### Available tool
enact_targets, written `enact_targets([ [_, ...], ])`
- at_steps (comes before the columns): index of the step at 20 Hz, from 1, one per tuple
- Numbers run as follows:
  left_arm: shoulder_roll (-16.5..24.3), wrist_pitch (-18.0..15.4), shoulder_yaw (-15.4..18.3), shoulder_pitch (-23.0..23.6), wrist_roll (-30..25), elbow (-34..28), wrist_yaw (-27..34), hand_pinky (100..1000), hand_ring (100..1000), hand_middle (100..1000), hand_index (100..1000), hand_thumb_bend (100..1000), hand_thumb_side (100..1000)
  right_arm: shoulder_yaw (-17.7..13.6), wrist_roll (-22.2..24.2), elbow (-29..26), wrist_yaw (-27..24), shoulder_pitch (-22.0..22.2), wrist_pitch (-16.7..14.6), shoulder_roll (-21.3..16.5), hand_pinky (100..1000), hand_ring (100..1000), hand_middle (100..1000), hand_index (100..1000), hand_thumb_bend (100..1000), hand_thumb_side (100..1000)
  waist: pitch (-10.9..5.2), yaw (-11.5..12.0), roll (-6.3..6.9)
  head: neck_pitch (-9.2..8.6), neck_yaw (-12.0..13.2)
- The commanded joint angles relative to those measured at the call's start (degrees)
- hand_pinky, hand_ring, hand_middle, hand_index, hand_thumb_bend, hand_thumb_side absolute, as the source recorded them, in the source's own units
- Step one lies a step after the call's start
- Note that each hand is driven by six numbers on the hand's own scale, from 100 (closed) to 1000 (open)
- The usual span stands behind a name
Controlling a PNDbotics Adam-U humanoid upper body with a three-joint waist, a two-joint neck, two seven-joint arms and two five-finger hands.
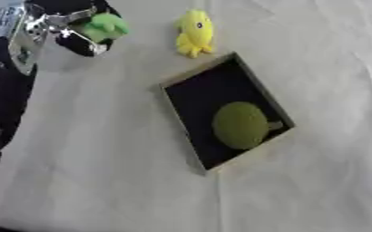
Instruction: Pick up objects on the table and place them in the box.
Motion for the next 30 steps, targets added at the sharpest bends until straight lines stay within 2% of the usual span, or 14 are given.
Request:
enact_targets([
  [1, 0.63, -2.44, -2.77, -1.11, -0.21, -5.17, 3.00, 822, 783, 724, 872, 100, 241, -0.42, -0.15, -0.81, -0.36, -0.75, -0.15, -1.00, 902, 867, 623, 774, 100, 531, -1.52, -0.13, -0.02, -0.70, 0.07],
  [5, -0.39, -4.75, -7.08, -0.83, -0.46, -10.70, 7.19, 806, 763, 703, 854, 100, 232, -0.44, -0.33, -0.81, -0.38, -1.11, -0.35, -1.10, 902, 867, 624, 774, 100, 531, -1.60, -0.29, 0.09, -1.02, 0.19],
  [12, -4.72, -5.01, -12.13, 0.57, -1.24, -16.85, 12.19, 805, 754, 693, 846, 100, 236, -0.34, -0.46, -0.81, -0.48, -1.57, -0.44, -0.98, 902, 867, 624, 775, 100, 531, -1.64, -0.45, 0.06, -1.42, 0.66],
  [21, -9.95, -3.70, -12.78, 3.04, -4.84, -17.16, 11.66, 805, 747, 686, 844, 100, 245, -0.33, -0.33, -0.81, -0.54, -1.65, -0.39, -0.57, 902, 868, 623, 774, 100, 531, -1.36, -0.54, -0.27, -1.11, 0.01],
  [30, -11.80, -3.86, -13.44, 4.80, -6.43, -15.94, 9.29, 823, 763, 708, 864, 100, 247, -0.35, -0.28, -0.81, -0.59, -1.65, -0.37, -0.46, 903, 868, 623, 774, 100, 531, -1.34, -0.45, -0.37, -1.31, -0.24],
])
